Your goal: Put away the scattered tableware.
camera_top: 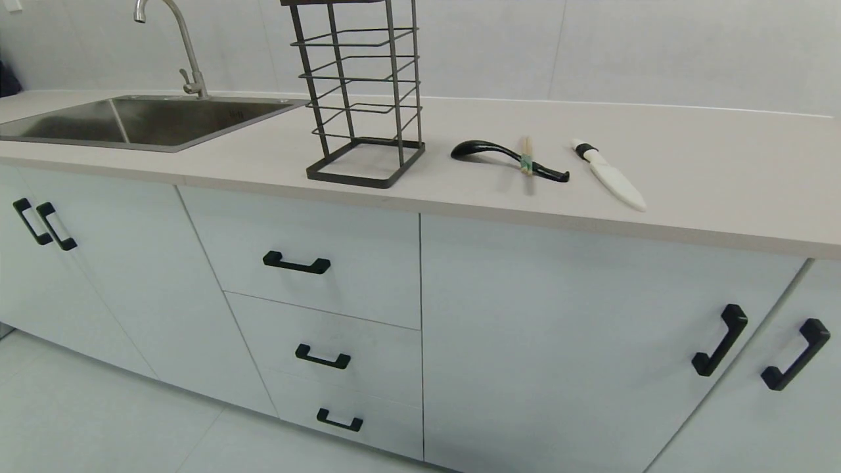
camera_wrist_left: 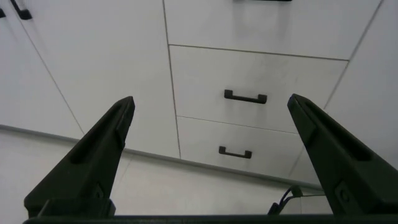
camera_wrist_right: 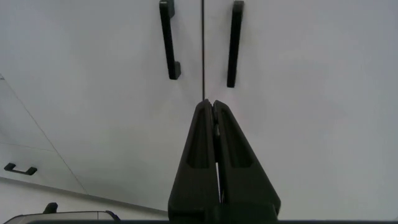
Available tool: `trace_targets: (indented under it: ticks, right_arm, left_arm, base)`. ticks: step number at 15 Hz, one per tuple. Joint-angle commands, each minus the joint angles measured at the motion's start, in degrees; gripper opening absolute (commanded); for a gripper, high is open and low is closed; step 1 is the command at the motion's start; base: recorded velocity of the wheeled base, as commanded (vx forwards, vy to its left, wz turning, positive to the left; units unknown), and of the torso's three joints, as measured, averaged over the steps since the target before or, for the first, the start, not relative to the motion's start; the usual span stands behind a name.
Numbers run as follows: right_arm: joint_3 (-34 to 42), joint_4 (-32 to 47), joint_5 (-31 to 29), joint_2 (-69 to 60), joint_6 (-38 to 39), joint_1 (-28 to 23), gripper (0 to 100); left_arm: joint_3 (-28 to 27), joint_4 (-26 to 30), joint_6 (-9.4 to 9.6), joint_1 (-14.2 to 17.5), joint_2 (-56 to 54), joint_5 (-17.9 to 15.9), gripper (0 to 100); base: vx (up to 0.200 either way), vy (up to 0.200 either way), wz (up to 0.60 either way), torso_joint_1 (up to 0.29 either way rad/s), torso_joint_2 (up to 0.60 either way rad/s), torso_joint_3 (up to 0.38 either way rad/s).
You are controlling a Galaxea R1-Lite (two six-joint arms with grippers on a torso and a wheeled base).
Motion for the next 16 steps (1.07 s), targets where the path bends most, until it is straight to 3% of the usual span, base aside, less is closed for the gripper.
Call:
trace_targets:
  ticks: [1, 12, 13, 14, 15, 16]
  right_arm:
    - [0.01, 0.01, 0.02, 0.07, 0.02, -0.04, 0]
    - [0.01, -0.08, 0.02, 0.07, 0.02, -0.04, 0]
    - [0.01, 0.01, 0.02, 0.07, 0.02, -0.04, 0]
    - [0.01, 0.01, 0.02, 0.07, 0.02, -0.04, 0]
    - [0.01, 0.01, 0.02, 0.07, 0.02, -0.04, 0]
    - [0.01, 0.01, 0.02, 0.07, 0.02, -0.04, 0]
  left_arm:
    - [0.00, -0.01, 0.04, 0.00, 0.00, 0.00, 100]
    - [0.00, -0.10, -0.40, -0.09, 0.00, -0.87, 100]
    - [0.00, -0.89, 0.74, 0.00, 0.00, -1.23, 100]
    - [-3.43, -4.85, 1.71, 0.00, 0.00, -1.67, 100]
    - [-11.43, -7.57, 1.97, -0.09, 2.99, -2.81, 100]
    - [-14.94, -6.78, 2.76, 0.18, 7.21, -5.01, 100]
  base:
    - [0.000, 0.200, 0.00, 0.007, 0.00, -0.002]
    - [0.000, 0.000, 0.00, 0.000, 0.00, 0.000]
    - [0.000, 0.000, 0.00, 0.000, 0.00, 0.000]
    - [0.000, 0.000, 0.00, 0.000, 0.00, 0.000]
    - [0.000, 0.000, 0.00, 0.000, 0.00, 0.000]
    - [0.000, 0.000, 0.00, 0.000, 0.00, 0.000]
